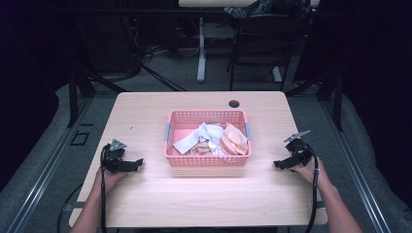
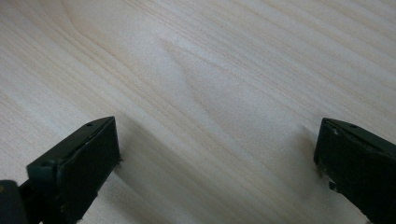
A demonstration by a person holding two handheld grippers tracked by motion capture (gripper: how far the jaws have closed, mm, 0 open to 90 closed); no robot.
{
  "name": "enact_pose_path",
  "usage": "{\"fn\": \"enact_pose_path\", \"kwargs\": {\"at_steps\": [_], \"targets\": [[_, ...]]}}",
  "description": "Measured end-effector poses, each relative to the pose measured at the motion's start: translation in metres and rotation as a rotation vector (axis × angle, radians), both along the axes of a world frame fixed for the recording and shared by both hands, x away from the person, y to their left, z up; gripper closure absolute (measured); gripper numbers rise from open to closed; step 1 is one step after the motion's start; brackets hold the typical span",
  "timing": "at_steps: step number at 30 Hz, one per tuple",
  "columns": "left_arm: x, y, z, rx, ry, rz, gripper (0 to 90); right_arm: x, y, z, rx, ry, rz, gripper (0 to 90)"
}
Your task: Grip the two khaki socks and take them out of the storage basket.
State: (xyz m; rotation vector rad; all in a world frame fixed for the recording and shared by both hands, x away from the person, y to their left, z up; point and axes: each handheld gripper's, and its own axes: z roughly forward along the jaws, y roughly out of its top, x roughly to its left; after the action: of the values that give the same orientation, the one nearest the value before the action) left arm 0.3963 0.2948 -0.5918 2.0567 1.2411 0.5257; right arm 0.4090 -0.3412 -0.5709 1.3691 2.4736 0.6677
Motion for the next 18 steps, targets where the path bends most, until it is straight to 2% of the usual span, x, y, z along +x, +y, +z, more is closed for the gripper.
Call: {"fn": "enact_pose_path", "kwargs": {"at_steps": [15, 18], "targets": [[0.0, 0.0, 0.0, 0.0, 0.0, 0.0, 3.7, 0.0015, 0.0017, 0.0009, -0.015, 0.008, -0.002, 0.0], [0.0, 0.0, 0.0, 0.0, 0.0, 0.0, 3.7, 0.0036, 0.0023, 0.0024, -0.026, 0.034, 0.016, 0.0]]}}
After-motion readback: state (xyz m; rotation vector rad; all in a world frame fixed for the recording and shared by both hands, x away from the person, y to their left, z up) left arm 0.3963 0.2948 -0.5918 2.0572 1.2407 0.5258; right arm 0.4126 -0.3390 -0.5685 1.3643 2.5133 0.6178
